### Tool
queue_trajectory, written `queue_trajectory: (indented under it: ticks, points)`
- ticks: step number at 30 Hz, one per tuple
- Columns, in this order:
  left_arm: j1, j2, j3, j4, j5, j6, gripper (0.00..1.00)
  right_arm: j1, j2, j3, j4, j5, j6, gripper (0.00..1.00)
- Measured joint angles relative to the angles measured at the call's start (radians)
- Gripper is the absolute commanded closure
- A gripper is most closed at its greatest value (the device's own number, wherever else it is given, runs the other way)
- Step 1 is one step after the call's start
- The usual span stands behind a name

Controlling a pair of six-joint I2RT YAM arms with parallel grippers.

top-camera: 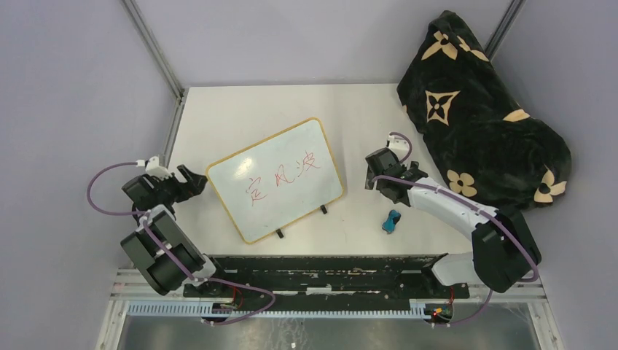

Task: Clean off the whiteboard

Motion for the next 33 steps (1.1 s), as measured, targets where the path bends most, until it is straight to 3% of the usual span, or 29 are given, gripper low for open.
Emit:
queue_trajectory:
  ticks: [7,11,15,19,24,33]
  points:
    - [0.0,-0.062,-0.026,0.091,-0.082,-0.139,0.01,0.0,-0.126,-0.053,0.042,-0.02,0.0,0.0]
    - [0.0,-0.019,0.001,0.085,-0.086,-0.183,0.18,0.0,-0.199,-0.06,0.039,-0.037,0.0,0.03]
    - [0.0,0.036,0.033,0.056,-0.042,-0.177,0.19,0.0,-0.222,-0.042,-0.042,-0.039,0.017,0.09]
    - [0.0,0.0,0.035,0.008,-0.032,-0.138,0.19,0.0,-0.198,-0.002,-0.192,-0.045,0.104,0.15]
    - [0.0,-0.188,0.034,-0.029,-0.088,-0.079,0.2,0.007,-0.221,-0.071,-0.298,-0.081,0.276,0.24]
    - [0.0,-0.285,0.034,-0.075,-0.131,-0.058,0.24,0.054,-0.289,-0.175,-0.384,-0.076,0.47,0.26]
